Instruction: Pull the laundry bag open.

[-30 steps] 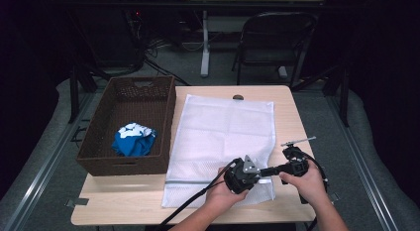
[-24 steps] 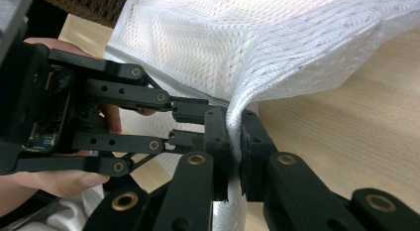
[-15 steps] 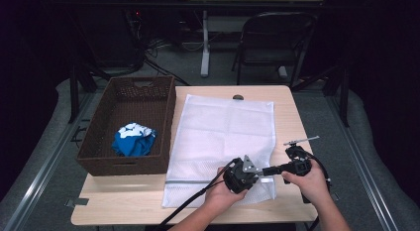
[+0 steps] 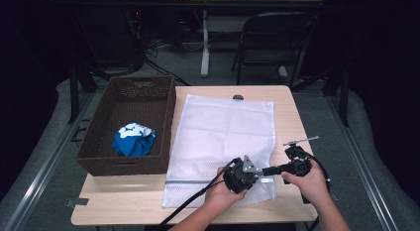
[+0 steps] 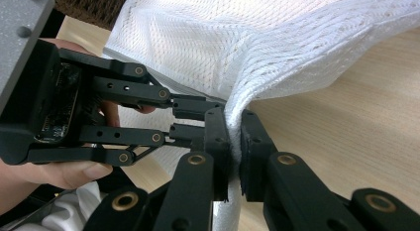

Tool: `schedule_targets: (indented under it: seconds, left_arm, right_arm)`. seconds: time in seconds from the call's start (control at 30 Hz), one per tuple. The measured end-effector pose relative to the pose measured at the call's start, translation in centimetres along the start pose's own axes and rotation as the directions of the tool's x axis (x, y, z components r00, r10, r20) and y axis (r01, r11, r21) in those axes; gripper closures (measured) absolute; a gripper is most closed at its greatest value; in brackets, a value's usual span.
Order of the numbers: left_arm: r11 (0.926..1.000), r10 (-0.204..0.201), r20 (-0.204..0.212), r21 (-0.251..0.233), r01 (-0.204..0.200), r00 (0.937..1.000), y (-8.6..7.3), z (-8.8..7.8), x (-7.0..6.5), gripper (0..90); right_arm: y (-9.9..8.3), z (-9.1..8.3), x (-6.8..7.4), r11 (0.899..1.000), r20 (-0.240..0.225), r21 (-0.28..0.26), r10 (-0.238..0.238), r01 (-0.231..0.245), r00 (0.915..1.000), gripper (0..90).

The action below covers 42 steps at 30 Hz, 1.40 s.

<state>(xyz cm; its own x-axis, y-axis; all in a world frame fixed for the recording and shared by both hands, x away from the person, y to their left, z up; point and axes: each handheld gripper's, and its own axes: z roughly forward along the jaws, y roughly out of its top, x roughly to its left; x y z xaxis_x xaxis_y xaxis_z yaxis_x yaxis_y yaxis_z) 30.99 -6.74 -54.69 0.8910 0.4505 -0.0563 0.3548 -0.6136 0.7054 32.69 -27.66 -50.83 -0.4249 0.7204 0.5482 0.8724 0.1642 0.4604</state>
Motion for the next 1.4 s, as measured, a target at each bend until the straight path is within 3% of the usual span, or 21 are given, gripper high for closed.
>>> schedule_targets:
  seconds: [0.97, 1.4]
  left_arm:
    - [0.9996, 0.002, 0.011, 0.029, -0.002, 0.9999, -0.13, -0.23, 0.66, 82.1]
    - [0.9999, -0.001, 0.009, 0.010, 0.001, 1.0000, -0.25, -0.59, 0.67, 81.9]
  right_arm:
    - [-0.05, -0.61, -0.53, 1.000, -0.010, -0.019, 0.014, -0.014, 0.9999, 84.6]
    - [-0.09, -0.63, -0.66, 1.000, -0.014, -0.023, 0.019, -0.019, 0.9997, 84.7]
